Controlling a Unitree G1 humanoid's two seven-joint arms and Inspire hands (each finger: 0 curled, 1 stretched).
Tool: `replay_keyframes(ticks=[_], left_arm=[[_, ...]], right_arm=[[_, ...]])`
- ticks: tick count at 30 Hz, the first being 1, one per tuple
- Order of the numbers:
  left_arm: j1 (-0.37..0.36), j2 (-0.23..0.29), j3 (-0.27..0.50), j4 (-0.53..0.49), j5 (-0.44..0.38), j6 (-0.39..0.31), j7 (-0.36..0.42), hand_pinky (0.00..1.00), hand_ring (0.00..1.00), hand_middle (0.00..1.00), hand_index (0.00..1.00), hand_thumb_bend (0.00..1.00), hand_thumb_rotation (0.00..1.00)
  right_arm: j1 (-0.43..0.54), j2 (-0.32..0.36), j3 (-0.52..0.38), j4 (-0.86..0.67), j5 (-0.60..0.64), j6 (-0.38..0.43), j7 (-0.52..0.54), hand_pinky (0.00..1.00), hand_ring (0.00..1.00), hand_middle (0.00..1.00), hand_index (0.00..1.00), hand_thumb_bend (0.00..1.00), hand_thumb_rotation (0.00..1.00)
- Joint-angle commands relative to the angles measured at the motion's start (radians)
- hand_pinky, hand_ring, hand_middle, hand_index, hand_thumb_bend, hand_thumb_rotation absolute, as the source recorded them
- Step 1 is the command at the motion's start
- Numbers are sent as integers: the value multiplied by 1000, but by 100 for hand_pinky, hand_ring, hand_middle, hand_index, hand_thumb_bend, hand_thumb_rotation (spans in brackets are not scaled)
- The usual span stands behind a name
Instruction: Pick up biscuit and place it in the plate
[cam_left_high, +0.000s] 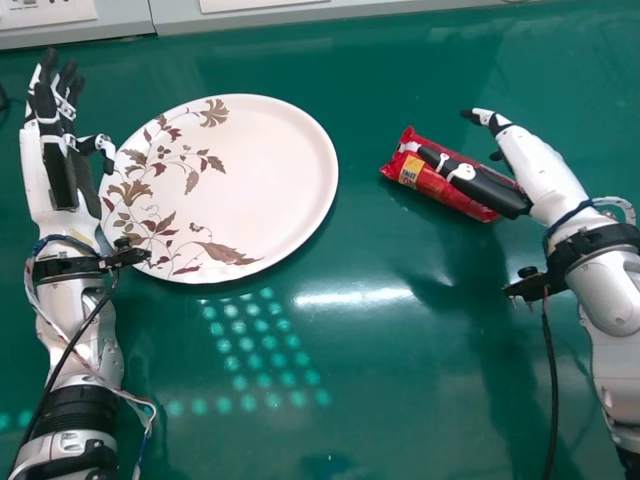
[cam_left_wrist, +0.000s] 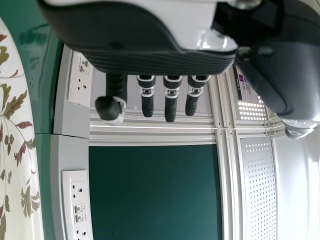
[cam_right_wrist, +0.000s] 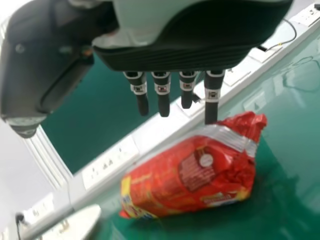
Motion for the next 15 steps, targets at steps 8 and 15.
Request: replay_keyframes(ticks=[8, 15], left_arm=[[106, -29, -6, 39, 5, -3, -2, 0, 100, 96, 100, 94, 100], [110, -30, -7, 31, 2, -3, -10, 0, 100, 96, 100, 94, 100]], right_arm=[[-98, -144, 74, 25, -37, 46, 213, 85, 96, 100, 100, 100, 56], [-159, -227, 109, 21, -67, 27, 310, 95, 100, 100, 100, 100, 60]])
